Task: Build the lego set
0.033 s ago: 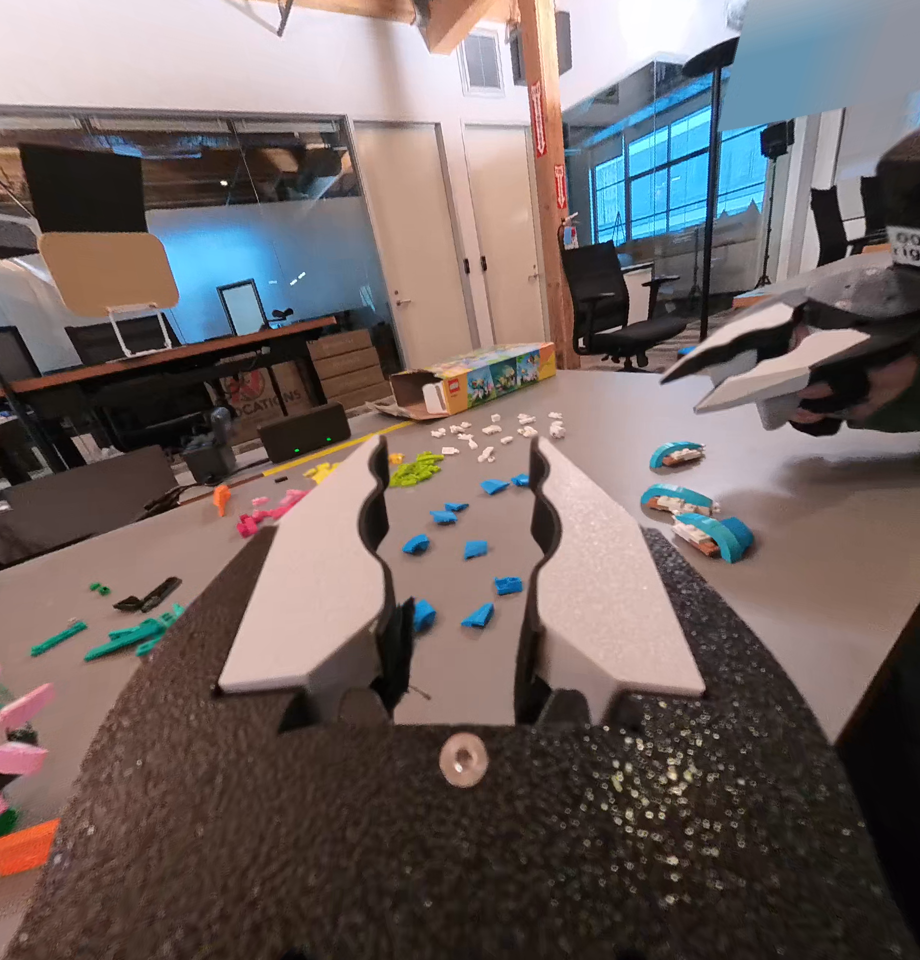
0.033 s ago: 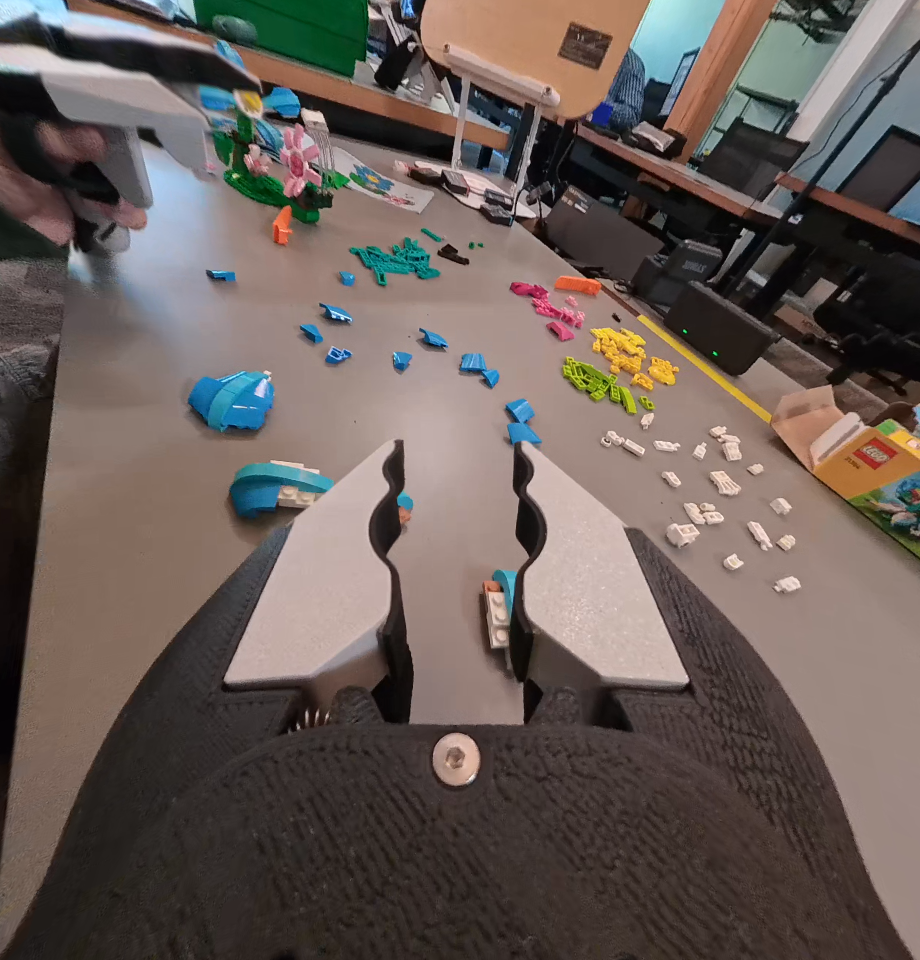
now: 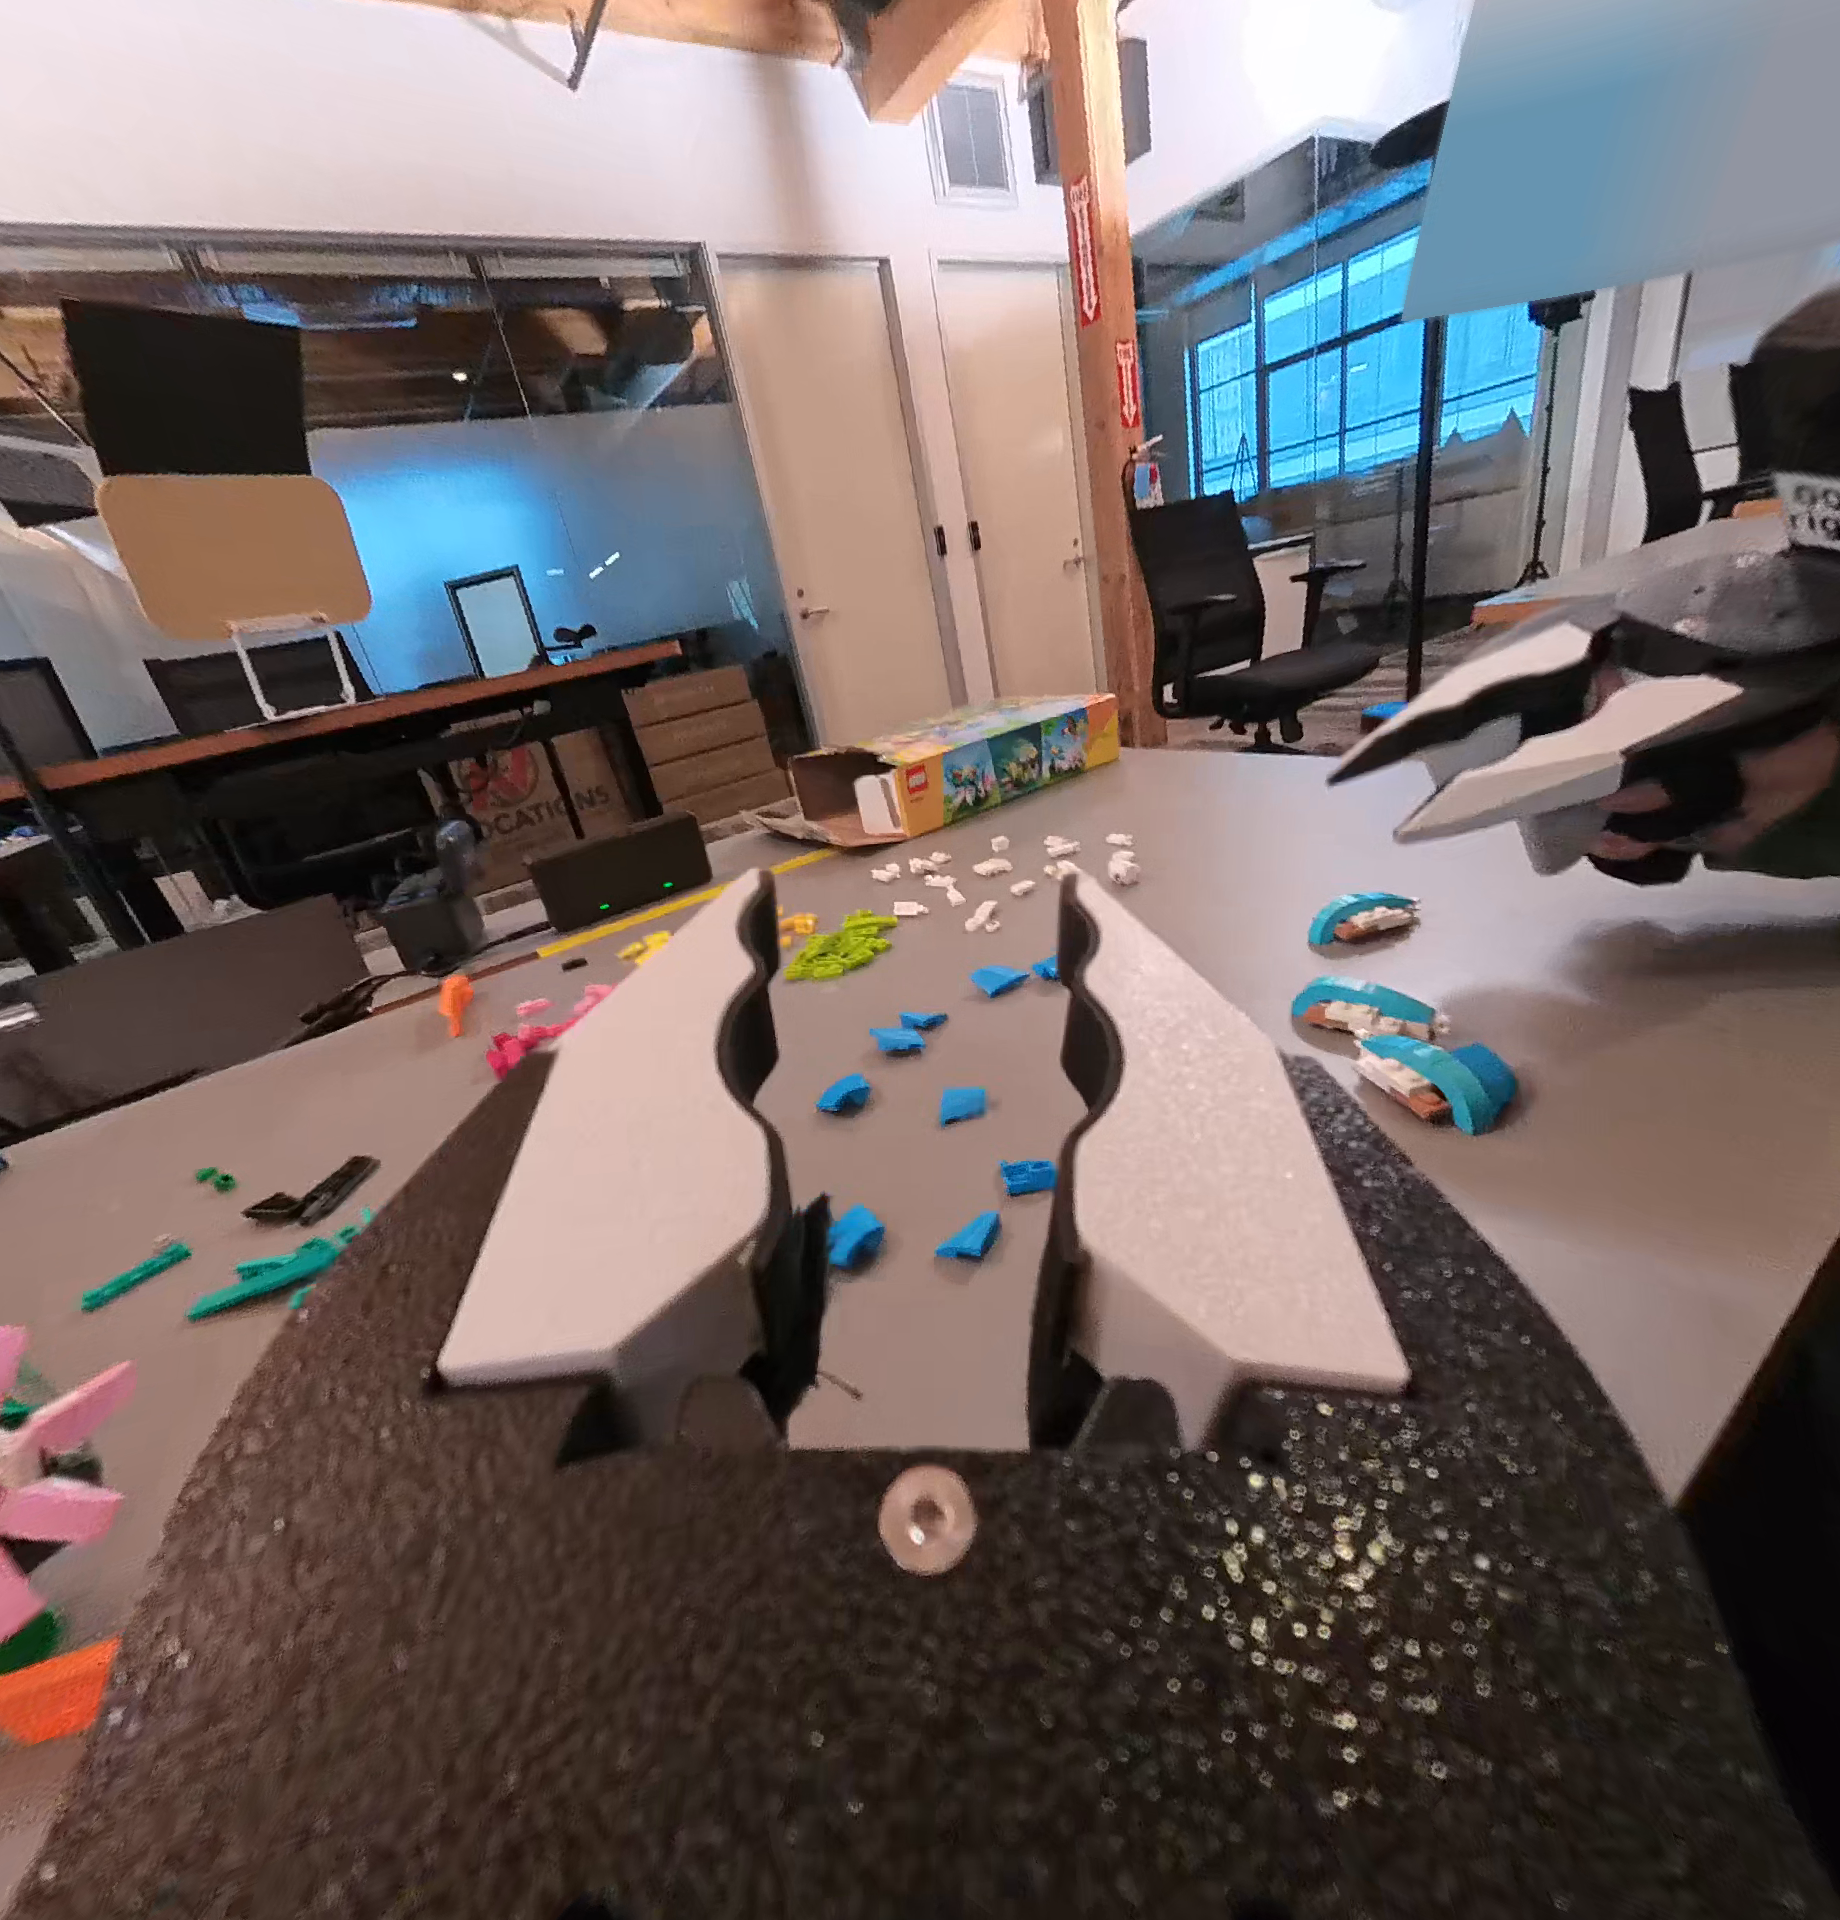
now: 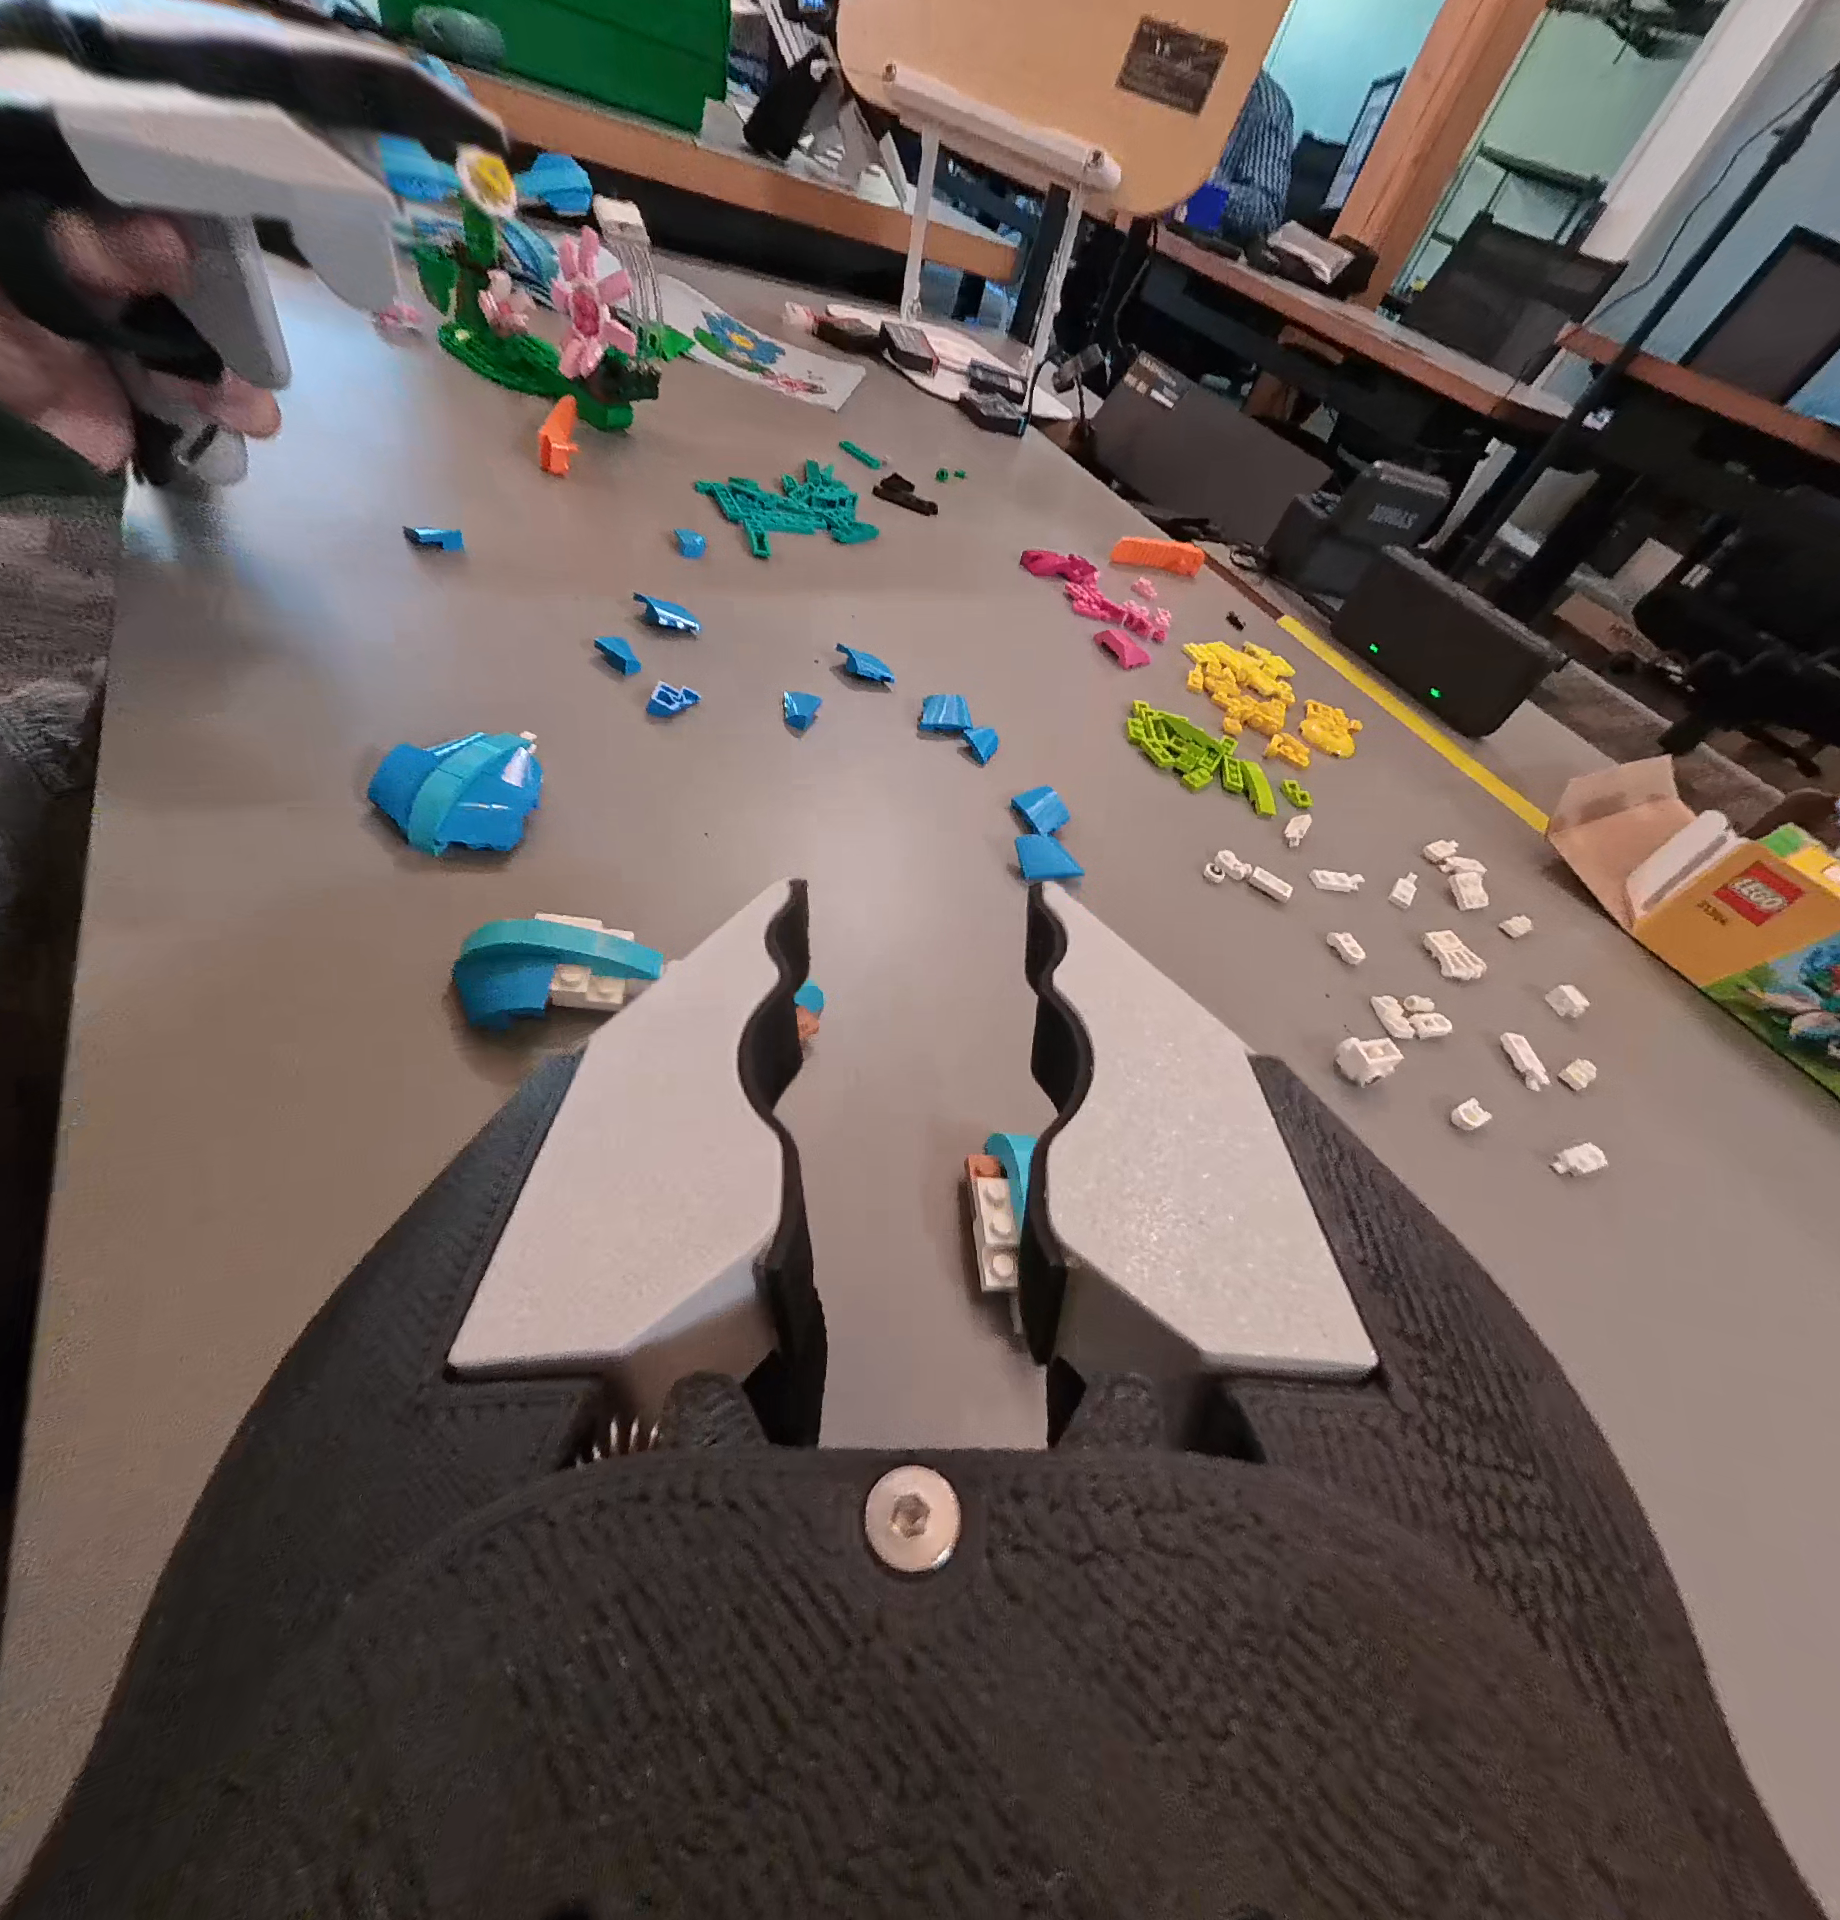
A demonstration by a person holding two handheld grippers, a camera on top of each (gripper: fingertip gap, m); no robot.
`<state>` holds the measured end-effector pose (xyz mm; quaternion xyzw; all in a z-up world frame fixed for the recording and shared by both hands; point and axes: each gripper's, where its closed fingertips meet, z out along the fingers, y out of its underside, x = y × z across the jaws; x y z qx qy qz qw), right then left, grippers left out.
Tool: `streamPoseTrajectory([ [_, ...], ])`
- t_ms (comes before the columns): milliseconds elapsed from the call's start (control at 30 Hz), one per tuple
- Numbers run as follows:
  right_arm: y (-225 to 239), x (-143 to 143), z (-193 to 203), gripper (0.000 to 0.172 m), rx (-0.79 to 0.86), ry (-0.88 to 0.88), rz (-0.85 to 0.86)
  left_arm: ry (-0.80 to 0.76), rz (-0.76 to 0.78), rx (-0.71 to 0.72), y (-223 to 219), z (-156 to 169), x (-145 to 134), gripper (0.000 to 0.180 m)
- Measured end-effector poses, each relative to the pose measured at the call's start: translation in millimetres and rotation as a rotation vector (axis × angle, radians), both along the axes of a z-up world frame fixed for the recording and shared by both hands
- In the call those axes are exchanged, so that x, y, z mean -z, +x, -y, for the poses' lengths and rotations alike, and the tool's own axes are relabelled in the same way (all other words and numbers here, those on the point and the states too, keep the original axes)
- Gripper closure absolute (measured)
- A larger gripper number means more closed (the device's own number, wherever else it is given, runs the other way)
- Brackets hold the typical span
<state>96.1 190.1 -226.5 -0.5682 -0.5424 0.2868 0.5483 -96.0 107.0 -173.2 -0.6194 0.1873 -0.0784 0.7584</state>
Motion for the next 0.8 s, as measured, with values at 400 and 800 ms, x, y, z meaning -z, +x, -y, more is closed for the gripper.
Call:
streamPoseTrajectory([
  [400, -10, 19, -2, 0.133, -0.006, 0.015, 0.097, -0.192, 0.029, -0.033, -21, -10, 31, 0.134],
  [800, -8, 16, 4, 0.136, -0.024, 0.026, 0.075, -0.676, -0.245, 0.106, 21, -24, 101, 0.146],
])
